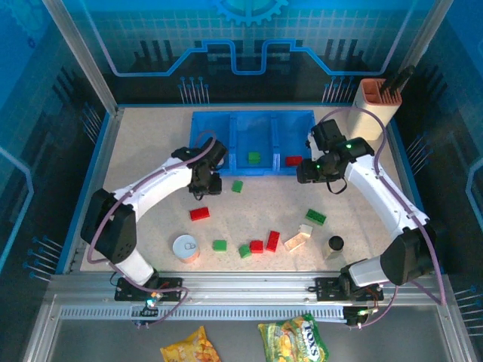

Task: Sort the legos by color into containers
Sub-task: Place the lego in the container.

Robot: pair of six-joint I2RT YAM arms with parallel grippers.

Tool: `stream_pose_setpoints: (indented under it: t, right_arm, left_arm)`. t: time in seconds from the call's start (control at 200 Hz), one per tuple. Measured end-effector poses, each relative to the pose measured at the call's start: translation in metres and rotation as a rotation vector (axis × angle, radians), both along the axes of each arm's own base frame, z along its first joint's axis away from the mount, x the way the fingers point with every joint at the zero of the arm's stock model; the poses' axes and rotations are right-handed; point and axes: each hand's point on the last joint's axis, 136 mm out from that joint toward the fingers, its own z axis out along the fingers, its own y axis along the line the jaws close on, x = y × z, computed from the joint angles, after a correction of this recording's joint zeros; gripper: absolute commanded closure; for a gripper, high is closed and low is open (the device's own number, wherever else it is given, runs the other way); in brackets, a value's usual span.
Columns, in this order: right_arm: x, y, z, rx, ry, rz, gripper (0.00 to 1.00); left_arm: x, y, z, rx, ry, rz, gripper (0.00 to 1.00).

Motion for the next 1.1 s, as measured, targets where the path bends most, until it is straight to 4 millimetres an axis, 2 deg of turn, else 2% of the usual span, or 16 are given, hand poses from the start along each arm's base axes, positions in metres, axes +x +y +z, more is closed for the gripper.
stream_pose_setpoints:
  t: [0.185, 0.525, 0.915, 1.021, 1.101]
  right_arm:
    - [-0.005, 0.000, -0.009, -0.004, 0.024, -0.004, 0.47]
    - [-0.011, 0.003, -0.014, 0.003, 0.029, -0.011, 0.47]
    - [-0.015, 0.002, -0.009, 0.011, 0.015, -0.020, 0.46]
    - [-0.016, 0.003, -0.009, 0.008, 0.015, -0.019, 0.47]
    - [-0.016, 0.002, -0.009, 0.008, 0.014, -0.023, 0.46]
  left_arm:
    - [0.037, 0.008, 0.011, 0.002, -0.034, 0.005, 0.65]
    - [0.110, 0.015, 0.013, 0.011, -0.077, 0.005, 0.65]
    - [0.180, 0.013, -0.013, 0.022, -0.085, 0.004, 0.66]
    - [0.192, 0.013, -0.024, 0.024, -0.081, 0.006, 0.66]
    - [0.194, 0.014, -0.035, 0.030, -0.063, 0.010, 0.65]
